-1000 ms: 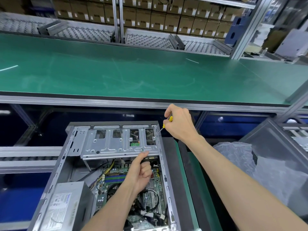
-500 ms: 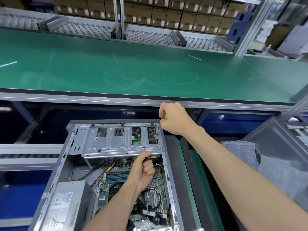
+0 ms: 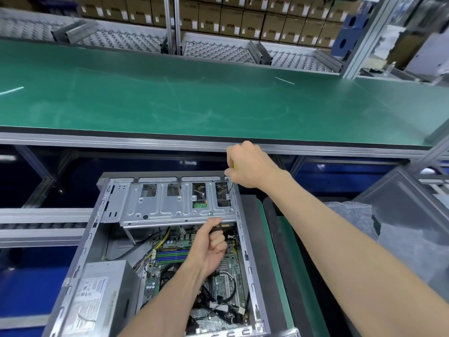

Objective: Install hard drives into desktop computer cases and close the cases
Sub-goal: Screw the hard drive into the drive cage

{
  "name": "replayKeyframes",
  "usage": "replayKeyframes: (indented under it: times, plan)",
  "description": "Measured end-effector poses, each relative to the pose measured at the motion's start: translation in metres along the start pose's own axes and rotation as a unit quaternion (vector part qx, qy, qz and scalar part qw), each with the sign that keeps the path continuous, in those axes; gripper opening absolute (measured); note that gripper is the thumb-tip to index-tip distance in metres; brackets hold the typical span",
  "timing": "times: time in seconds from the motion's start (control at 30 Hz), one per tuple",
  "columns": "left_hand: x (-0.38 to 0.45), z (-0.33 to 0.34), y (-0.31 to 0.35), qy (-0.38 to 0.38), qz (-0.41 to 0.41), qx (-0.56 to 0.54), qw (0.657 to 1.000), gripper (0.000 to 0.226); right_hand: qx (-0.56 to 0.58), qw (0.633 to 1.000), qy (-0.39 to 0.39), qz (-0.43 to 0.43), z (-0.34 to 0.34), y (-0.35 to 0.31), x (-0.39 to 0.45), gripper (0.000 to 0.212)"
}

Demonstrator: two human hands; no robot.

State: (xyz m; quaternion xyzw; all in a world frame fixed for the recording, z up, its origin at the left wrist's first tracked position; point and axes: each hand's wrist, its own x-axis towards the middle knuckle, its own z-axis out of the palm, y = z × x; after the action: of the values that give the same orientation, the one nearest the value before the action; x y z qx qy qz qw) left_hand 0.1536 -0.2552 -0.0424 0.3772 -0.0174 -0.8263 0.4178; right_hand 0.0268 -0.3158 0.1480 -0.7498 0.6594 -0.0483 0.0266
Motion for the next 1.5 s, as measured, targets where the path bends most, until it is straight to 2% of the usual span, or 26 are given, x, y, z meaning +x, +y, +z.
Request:
replayKeyframes:
  times: [0.07, 0.17, 0.23, 0.33, 0.4, 0.43, 0.5, 0.6, 0.67, 0.8, 0.87, 0.97, 1.07, 1.17, 1.23, 1.33, 1.43, 1.5]
  plan:
    - [0.0, 0.0, 0.0, -0.002, 0.002, -0.001, 1.0, 0.031, -0.026, 1.0, 0.011, 0.007, 0.0, -0.003, 0.002, 0.019]
    - [0.0, 0.0, 0.0, -0.004, 0.003, 0.001, 1.0, 0.031, -0.001, 1.0, -0.018, -0.015, -0.004, -0.006, 0.003, 0.011]
    - [0.0, 0.0, 0.0, -0.003, 0.004, 0.0, 1.0, 0.031, 0.021, 0.999, -0.036, -0.017, -0.006, -0.008, 0.004, 0.02]
    - [0.0, 0.0, 0.0, -0.003, 0.003, -0.001, 1.0, 0.031, -0.007, 1.0, -0.001, -0.003, -0.001, -0.008, 0.006, 0.008]
    - [0.0, 0.0, 0.0, -0.001, 0.003, -0.001, 1.0, 0.031, -0.043, 0.999, 0.023, 0.007, 0.002, -0.008, 0.007, 0.021]
    - [-0.001, 0.0, 0.0, 0.0, 0.003, -0.002, 1.0, 0.031, -0.043, 0.999, 0.022, 0.005, 0.001, -0.008, 0.007, 0.021]
    - [-0.001, 0.0, 0.0, 0.0, 0.004, -0.003, 1.0, 0.031, -0.012, 1.0, -0.009, -0.012, -0.002, -0.007, 0.006, 0.013]
    - [-0.001, 0.001, 0.0, -0.003, 0.005, -0.009, 1.0, 0.032, 0.035, 0.999, -0.041, -0.006, -0.004, -0.005, 0.006, 0.022]
    - [0.0, 0.001, 0.0, -0.001, 0.003, -0.011, 1.0, 0.032, 0.014, 1.0, -0.018, 0.004, -0.001, -0.006, 0.007, 0.009]
    - [-0.001, 0.0, -0.001, 0.0, 0.005, -0.008, 1.0, 0.032, -0.044, 0.999, 0.016, 0.003, 0.0, -0.013, 0.007, 0.027]
    - [-0.001, 0.0, -0.001, 0.002, 0.006, -0.006, 1.0, 0.032, -0.015, 1.0, -0.012, -0.01, -0.003, -0.014, 0.007, 0.015]
    - [0.0, 0.0, 0.0, 0.001, 0.007, -0.006, 1.0, 0.03, 0.034, 0.999, -0.04, -0.003, -0.004, -0.014, 0.007, 0.027]
    - [0.0, -0.001, -0.001, 0.001, 0.006, -0.006, 1.0, 0.028, -0.002, 1.0, -0.006, 0.012, -0.001, -0.014, 0.01, 0.012]
    - [0.0, -0.001, 0.0, 0.002, 0.006, -0.001, 1.0, 0.028, -0.031, 0.999, 0.008, 0.027, 0.0, -0.013, 0.011, 0.023]
    - [0.0, -0.001, 0.0, 0.003, 0.007, -0.001, 1.0, 0.027, 0.0, 1.0, -0.013, 0.012, -0.003, -0.012, 0.011, 0.017]
    - [0.0, -0.001, 0.0, -0.002, 0.007, -0.003, 1.0, 0.028, 0.054, 0.998, -0.045, 0.004, -0.005, -0.009, 0.011, 0.022]
    - [0.001, -0.001, -0.001, -0.004, 0.005, -0.004, 1.0, 0.029, 0.019, 0.999, -0.011, 0.024, 0.0, -0.006, 0.013, 0.01]
    - [0.001, -0.001, -0.001, -0.005, 0.005, -0.004, 1.0, 0.03, -0.007, 0.999, 0.011, 0.043, 0.002, -0.006, 0.013, 0.018]
